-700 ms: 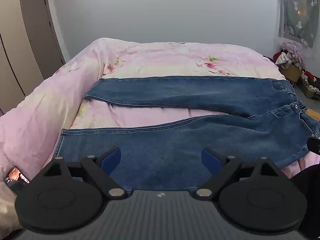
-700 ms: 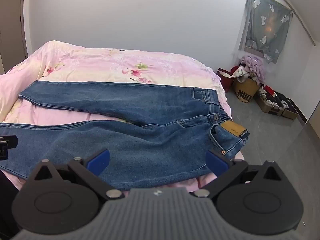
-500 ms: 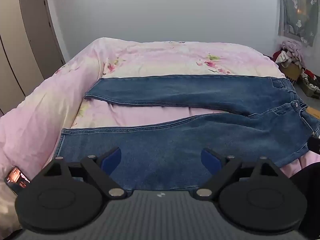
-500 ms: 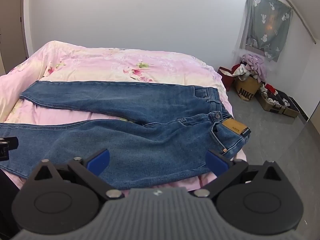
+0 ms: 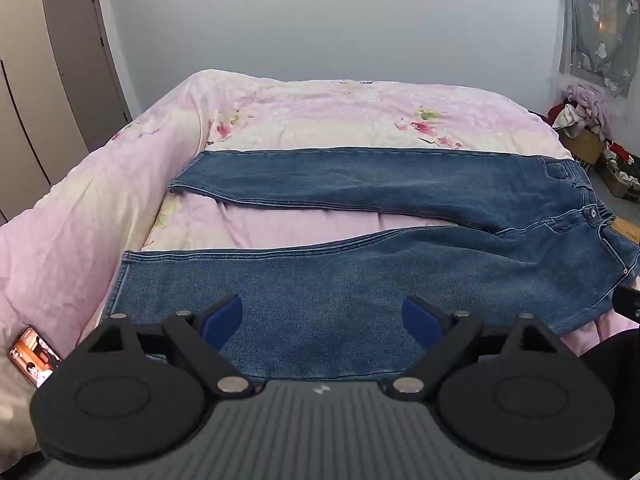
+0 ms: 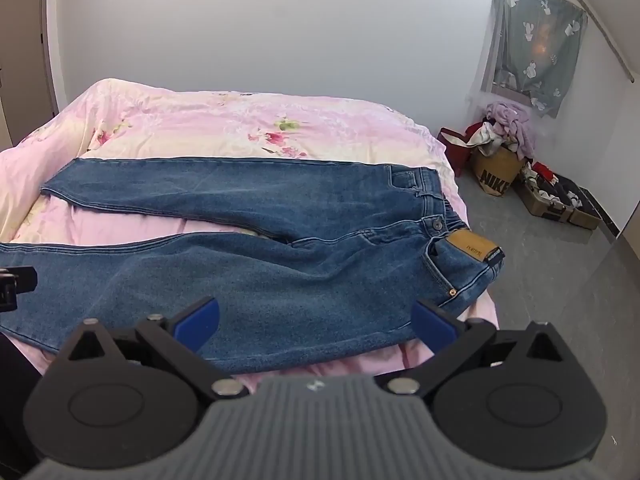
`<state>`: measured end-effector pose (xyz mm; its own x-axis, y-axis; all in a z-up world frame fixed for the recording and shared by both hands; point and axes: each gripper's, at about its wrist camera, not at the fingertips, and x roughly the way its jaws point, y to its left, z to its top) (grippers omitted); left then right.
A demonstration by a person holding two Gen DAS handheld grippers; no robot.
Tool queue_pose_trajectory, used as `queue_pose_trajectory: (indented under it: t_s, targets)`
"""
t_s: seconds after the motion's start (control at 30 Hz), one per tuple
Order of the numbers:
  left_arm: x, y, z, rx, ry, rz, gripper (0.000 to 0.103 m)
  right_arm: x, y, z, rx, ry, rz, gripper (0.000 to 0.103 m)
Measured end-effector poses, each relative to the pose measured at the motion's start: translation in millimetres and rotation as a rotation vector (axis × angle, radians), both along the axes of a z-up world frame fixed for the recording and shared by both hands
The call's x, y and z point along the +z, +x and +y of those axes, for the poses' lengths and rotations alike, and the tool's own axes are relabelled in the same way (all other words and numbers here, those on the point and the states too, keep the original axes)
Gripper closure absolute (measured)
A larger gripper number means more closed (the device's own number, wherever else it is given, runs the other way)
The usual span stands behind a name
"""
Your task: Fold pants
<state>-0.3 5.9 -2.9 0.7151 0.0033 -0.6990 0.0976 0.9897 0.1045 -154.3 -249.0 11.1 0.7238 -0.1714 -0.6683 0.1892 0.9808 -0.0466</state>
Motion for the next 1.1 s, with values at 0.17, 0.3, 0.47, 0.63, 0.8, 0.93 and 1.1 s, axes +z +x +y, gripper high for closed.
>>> queue_pose_trajectory:
  t_s: [0.17, 0.3, 0.47, 0.63, 0.8, 0.93, 1.1]
  targets:
    - [1.5, -1.2, 1.8, 0.002, 0.000, -0.001, 0.000, 0.4, -1.8, 1.5, 0.006, 0.005, -0.001, 0.004]
    - [1.9, -1.4, 1.8, 0.002, 0.000, 0.002, 0.000, 0.7, -2.2, 0.6, 0.005, 0.009, 0.001, 0.004]
    - [1.6, -1.8, 1.7, 0.001, 0.001, 0.002, 0.000, 0.4, -1.8, 0.6, 0.003, 0.011, 0.001, 0.004]
    - [1.4, -1.8, 1.6, 0.001, 0.001, 0.004, 0.000, 0.5, -2.6, 0.1, 0.002, 0.014, 0.002, 0.004]
    - [1.8, -2.1, 2.0, 0.003, -0.001, 0.004, 0.000, 0.7, -2.4, 0.4, 0.002, 0.013, 0.003, 0.004]
    - [1.6, -3.0, 2.0, 0.000, -0.003, 0.005, 0.000, 0.5, -2.9, 0.6, 0.002, 0.016, 0.002, 0.004]
    - [1.2, -3.8, 2.6, -0.001, -0.005, 0.004, 0.000, 1.1, -3.9, 1.7, 0.004, 0.016, 0.000, 0.004]
